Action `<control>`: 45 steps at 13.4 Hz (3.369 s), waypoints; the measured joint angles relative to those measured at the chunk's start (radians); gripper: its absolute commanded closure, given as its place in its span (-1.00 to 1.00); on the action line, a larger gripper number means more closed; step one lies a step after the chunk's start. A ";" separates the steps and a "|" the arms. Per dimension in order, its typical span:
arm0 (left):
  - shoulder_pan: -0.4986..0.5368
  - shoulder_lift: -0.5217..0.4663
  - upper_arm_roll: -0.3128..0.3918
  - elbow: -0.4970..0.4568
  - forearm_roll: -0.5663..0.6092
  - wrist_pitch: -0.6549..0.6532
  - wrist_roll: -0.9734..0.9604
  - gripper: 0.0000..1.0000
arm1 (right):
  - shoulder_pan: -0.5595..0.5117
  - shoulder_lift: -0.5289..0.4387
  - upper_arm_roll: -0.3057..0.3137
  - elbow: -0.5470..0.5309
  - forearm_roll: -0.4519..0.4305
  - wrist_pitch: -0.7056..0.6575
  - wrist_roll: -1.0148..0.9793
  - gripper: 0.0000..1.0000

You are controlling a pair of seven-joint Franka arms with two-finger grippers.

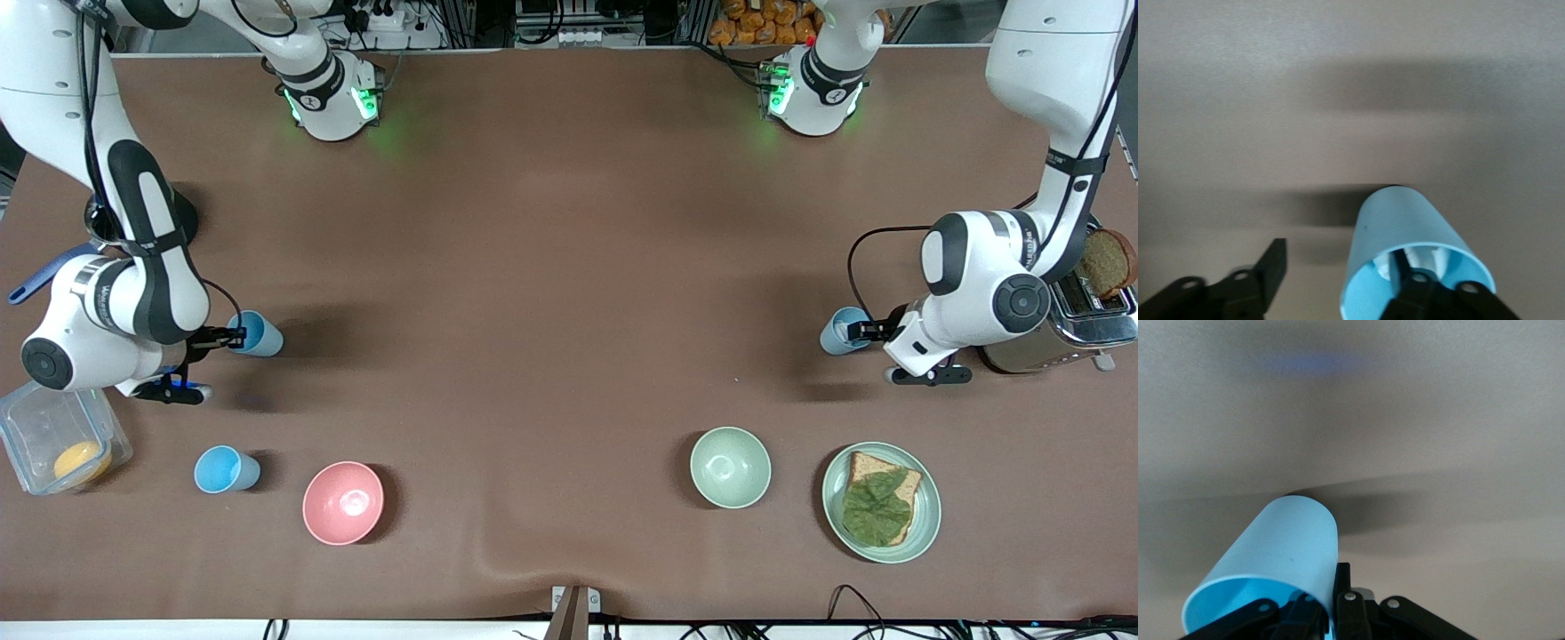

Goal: Stack blue cups with both arms
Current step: 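Grasp the blue cup with the right gripper while the left gripper grasps another, then carry the blue cup to the table middle with the left gripper and set it down, then withdraw the left gripper while the right gripper carries its cup toward the placed cup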

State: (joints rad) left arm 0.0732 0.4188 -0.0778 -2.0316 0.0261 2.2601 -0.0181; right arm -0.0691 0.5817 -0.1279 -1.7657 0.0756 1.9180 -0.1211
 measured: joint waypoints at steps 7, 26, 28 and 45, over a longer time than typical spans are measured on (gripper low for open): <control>-0.008 -0.049 -0.159 0.005 -0.030 -0.024 -0.126 1.00 | 0.021 -0.080 0.001 0.110 0.000 -0.224 -0.001 1.00; -0.346 0.117 -0.523 0.020 0.279 0.280 -1.197 1.00 | 0.049 -0.247 -0.012 0.265 -0.004 -0.565 -0.103 1.00; -0.352 0.145 -0.523 0.023 0.341 0.288 -1.251 1.00 | 0.049 -0.247 -0.012 0.262 -0.004 -0.565 -0.103 1.00; -0.182 -0.080 -0.519 0.443 0.321 -0.385 -0.956 -1.00 | 0.128 -0.247 0.002 0.261 0.031 -0.563 0.098 1.00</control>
State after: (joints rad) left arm -0.1087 0.3389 -0.5969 -1.5885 0.3469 1.8756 -0.9743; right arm 0.0593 0.3342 -0.1256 -1.5049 0.1063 1.3551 -0.0228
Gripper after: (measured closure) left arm 0.000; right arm 0.952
